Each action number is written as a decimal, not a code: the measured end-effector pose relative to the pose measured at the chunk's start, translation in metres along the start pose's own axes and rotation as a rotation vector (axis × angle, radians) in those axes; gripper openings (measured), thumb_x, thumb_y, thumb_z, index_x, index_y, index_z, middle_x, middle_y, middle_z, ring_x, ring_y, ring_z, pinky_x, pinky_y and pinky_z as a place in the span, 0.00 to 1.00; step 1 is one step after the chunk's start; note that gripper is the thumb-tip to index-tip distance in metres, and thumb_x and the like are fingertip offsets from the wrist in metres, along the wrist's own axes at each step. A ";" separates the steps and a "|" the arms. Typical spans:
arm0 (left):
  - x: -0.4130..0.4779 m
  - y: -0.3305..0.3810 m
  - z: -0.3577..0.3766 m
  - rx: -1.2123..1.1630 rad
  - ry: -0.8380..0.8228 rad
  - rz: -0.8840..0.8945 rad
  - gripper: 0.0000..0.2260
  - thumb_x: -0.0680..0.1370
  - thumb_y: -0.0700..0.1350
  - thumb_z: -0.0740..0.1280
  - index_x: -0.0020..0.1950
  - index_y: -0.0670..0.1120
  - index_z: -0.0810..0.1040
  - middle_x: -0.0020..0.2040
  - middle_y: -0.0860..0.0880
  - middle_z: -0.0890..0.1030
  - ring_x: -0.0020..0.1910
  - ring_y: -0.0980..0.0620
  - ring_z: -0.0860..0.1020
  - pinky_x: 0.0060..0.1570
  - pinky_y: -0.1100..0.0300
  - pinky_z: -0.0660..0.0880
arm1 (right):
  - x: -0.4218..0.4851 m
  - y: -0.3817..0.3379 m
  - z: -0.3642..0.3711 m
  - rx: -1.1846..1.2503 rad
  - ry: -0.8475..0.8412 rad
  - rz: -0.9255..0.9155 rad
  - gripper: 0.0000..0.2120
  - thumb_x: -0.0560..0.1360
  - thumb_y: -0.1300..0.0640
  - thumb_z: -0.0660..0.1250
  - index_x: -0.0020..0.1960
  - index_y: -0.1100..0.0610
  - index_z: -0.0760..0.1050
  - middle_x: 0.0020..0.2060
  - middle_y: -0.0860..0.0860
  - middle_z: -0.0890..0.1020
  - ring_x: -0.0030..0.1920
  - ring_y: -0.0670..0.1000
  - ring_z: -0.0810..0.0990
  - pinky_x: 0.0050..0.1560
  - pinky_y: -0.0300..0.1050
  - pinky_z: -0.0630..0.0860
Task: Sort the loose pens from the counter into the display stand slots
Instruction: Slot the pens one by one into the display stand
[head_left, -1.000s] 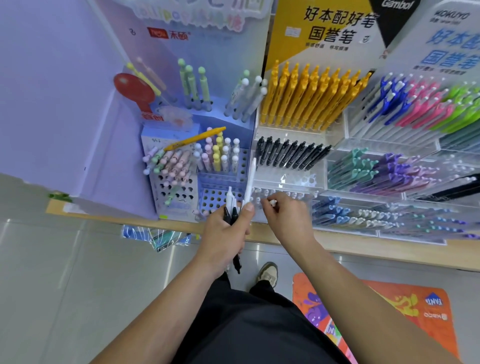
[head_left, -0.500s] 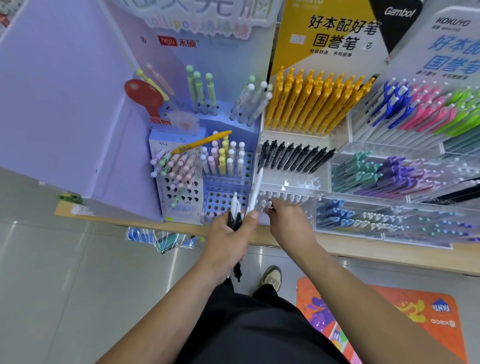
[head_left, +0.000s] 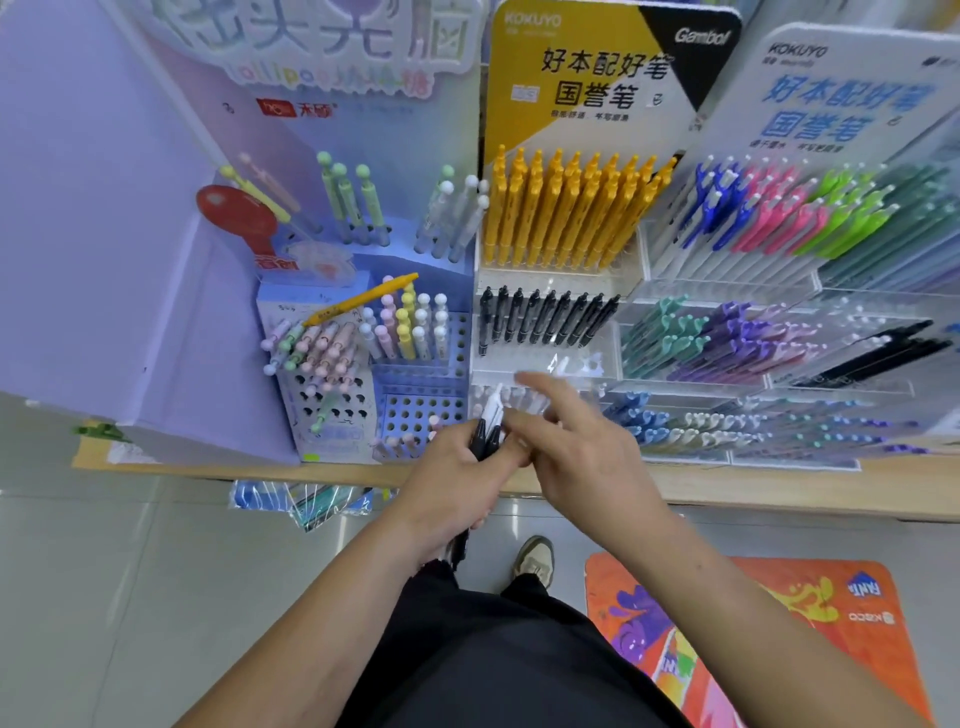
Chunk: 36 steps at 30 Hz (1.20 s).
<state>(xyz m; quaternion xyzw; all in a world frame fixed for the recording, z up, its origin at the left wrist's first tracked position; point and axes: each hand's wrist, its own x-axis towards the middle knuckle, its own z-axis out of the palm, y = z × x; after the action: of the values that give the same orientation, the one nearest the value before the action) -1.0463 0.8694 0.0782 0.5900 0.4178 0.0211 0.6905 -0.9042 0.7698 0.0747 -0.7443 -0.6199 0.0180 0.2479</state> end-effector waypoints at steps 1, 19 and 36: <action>0.001 0.002 0.002 0.019 -0.025 0.012 0.16 0.79 0.60 0.70 0.42 0.48 0.81 0.28 0.47 0.69 0.25 0.49 0.68 0.31 0.52 0.68 | 0.000 0.006 -0.002 -0.016 0.047 -0.064 0.15 0.75 0.63 0.64 0.58 0.54 0.82 0.59 0.52 0.81 0.48 0.53 0.82 0.33 0.48 0.79; 0.010 -0.012 0.005 -0.137 0.279 0.036 0.27 0.82 0.58 0.69 0.52 0.30 0.74 0.28 0.46 0.66 0.26 0.48 0.66 0.29 0.55 0.67 | -0.005 0.025 0.035 0.698 0.205 0.762 0.09 0.79 0.61 0.71 0.54 0.49 0.80 0.42 0.49 0.85 0.42 0.51 0.85 0.47 0.50 0.82; 0.010 -0.021 0.001 -0.236 0.319 -0.003 0.17 0.83 0.51 0.69 0.47 0.36 0.77 0.26 0.47 0.68 0.25 0.49 0.66 0.30 0.55 0.69 | -0.005 0.025 0.060 0.300 -0.024 0.464 0.09 0.78 0.66 0.65 0.56 0.57 0.77 0.52 0.49 0.77 0.45 0.46 0.77 0.48 0.52 0.79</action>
<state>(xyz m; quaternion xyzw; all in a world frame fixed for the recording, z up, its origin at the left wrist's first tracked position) -1.0494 0.8676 0.0554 0.4937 0.5172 0.1621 0.6801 -0.9028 0.7831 0.0113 -0.8209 -0.4263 0.1747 0.3375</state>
